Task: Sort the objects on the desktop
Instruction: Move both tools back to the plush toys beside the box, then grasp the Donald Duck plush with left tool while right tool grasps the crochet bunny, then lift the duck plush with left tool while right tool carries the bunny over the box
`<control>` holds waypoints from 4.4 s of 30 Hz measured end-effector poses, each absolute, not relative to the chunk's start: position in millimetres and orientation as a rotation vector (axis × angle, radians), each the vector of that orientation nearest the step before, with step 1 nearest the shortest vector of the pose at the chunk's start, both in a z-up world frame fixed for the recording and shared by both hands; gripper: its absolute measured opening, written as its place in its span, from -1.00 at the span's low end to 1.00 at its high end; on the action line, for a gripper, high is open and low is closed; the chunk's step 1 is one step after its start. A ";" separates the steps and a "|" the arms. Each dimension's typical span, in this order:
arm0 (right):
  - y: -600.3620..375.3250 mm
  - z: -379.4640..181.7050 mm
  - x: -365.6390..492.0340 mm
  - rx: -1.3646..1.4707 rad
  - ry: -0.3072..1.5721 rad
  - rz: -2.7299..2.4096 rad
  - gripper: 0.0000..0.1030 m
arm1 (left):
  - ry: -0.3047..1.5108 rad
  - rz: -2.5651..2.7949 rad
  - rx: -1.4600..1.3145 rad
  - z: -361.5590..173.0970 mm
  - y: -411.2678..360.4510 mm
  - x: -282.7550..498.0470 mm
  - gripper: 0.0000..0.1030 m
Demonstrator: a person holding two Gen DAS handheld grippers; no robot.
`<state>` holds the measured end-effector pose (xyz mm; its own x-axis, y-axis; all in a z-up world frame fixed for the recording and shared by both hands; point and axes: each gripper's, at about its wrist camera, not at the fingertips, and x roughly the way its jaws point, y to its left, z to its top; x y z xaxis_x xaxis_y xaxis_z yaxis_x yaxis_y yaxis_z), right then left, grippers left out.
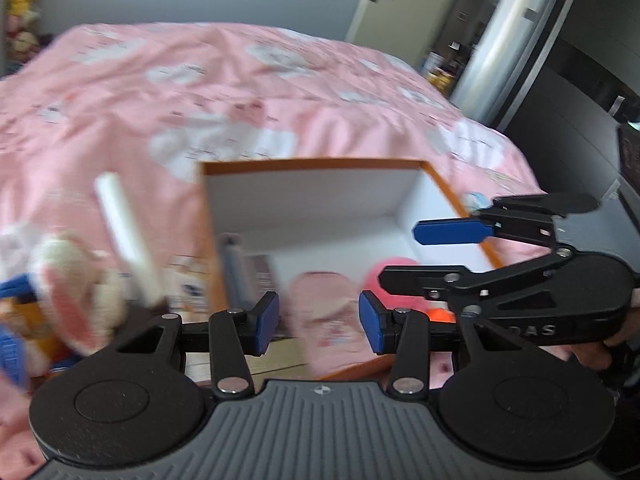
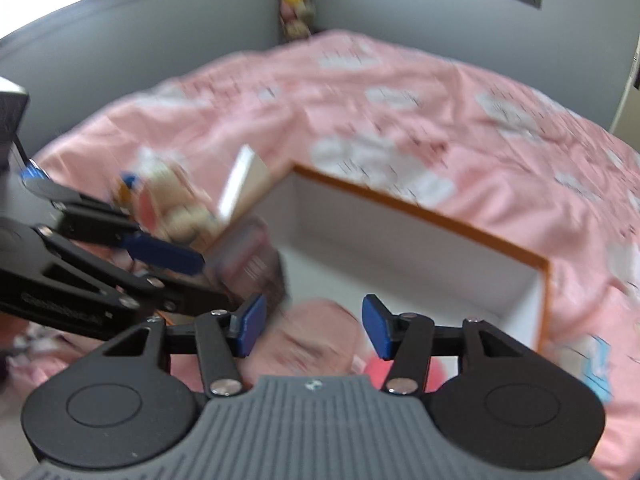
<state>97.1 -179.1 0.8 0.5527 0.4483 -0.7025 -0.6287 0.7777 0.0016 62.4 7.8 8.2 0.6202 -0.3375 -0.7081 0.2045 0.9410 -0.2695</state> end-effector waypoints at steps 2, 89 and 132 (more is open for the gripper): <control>-166.4 2.6 92.8 -0.227 0.709 0.676 0.11 | 0.838 -0.246 -0.178 11.6 26.5 58.0 -0.02; 12.7 -35.8 150.9 -0.166 0.814 1.026 -0.27 | 0.755 0.164 -0.421 -2.8 179.2 39.6 -0.23; -248.0 -13.9 208.4 -0.209 0.922 0.559 -0.26 | 0.884 -0.486 -0.255 -26.5 -67.3 191.0 -0.23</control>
<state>208.4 -248.0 -13.9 0.4747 0.3665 -0.8002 -0.5406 0.8389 0.0635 191.0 -67.3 -26.5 0.5358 -0.5059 -0.6760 0.2999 0.8625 -0.4077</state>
